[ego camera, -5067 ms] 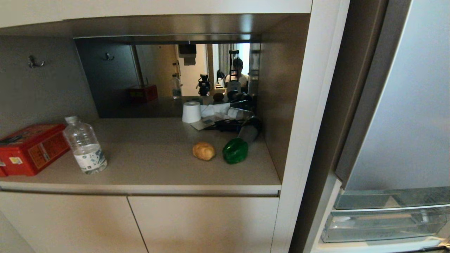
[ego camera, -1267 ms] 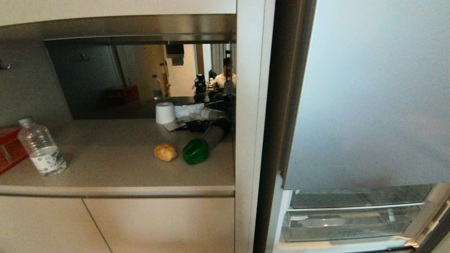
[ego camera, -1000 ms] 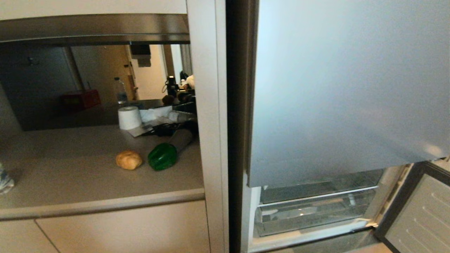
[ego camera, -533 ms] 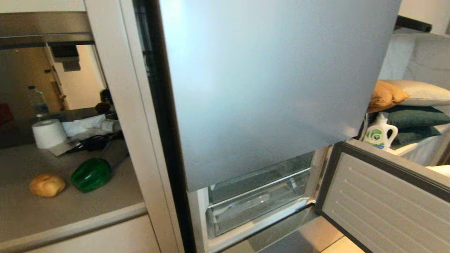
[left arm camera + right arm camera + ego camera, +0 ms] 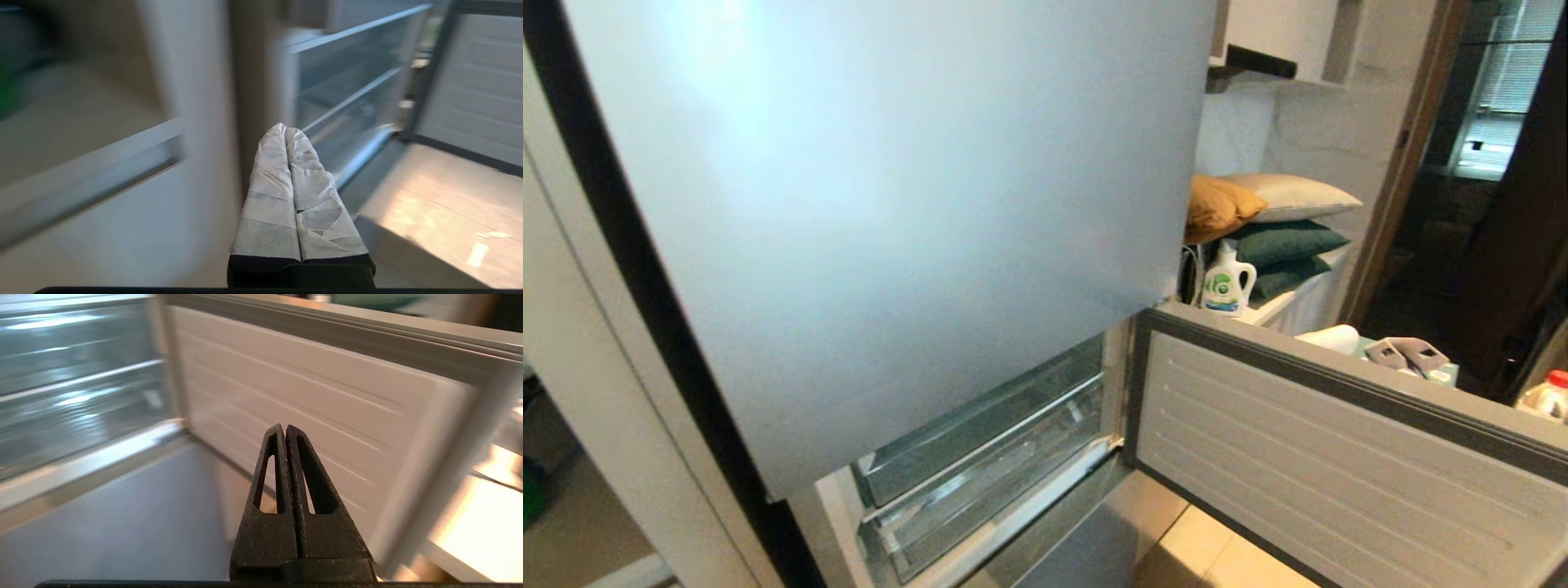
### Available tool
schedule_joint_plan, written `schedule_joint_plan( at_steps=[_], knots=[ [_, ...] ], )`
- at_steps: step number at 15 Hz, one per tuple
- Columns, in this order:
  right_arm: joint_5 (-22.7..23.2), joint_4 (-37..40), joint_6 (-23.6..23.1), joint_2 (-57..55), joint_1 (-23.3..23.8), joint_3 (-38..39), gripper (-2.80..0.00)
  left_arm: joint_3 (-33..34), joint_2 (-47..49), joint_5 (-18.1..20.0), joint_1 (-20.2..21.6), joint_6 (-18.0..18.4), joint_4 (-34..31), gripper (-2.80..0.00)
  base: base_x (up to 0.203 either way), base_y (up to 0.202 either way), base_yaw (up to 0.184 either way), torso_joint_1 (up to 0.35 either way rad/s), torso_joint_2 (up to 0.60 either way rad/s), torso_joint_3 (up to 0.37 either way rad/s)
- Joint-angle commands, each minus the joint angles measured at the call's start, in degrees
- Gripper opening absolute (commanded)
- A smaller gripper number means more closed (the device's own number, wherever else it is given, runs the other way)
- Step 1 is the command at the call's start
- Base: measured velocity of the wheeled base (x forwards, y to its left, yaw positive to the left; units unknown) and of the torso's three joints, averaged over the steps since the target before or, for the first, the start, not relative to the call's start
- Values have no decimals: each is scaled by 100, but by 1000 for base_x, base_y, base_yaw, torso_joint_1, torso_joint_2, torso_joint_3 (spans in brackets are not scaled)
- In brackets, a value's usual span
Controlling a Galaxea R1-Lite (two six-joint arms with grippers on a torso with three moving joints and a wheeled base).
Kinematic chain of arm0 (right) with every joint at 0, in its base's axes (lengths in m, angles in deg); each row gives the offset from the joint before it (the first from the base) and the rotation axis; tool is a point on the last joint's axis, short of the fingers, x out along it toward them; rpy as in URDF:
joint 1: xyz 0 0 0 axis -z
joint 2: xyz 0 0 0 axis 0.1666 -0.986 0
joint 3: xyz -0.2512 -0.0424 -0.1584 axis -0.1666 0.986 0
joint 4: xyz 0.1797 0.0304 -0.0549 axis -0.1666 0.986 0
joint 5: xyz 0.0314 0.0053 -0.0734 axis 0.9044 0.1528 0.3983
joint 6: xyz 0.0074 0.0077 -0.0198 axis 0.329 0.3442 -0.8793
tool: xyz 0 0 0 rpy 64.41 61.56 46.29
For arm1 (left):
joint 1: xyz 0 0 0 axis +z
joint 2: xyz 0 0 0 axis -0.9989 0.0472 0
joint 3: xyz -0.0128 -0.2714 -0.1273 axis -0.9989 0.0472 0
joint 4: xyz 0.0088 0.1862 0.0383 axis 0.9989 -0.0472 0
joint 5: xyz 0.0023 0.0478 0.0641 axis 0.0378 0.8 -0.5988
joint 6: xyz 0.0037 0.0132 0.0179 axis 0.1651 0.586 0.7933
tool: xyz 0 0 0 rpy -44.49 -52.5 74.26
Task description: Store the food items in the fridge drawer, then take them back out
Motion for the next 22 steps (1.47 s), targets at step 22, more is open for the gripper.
schedule_joint_plan(
  at_steps=[22],
  knots=[
    [-4,0,-19,-9,-2,1,-280,62,-2,1,2,0,3,-280,-95,1,-20,1,3,1]
  ],
)
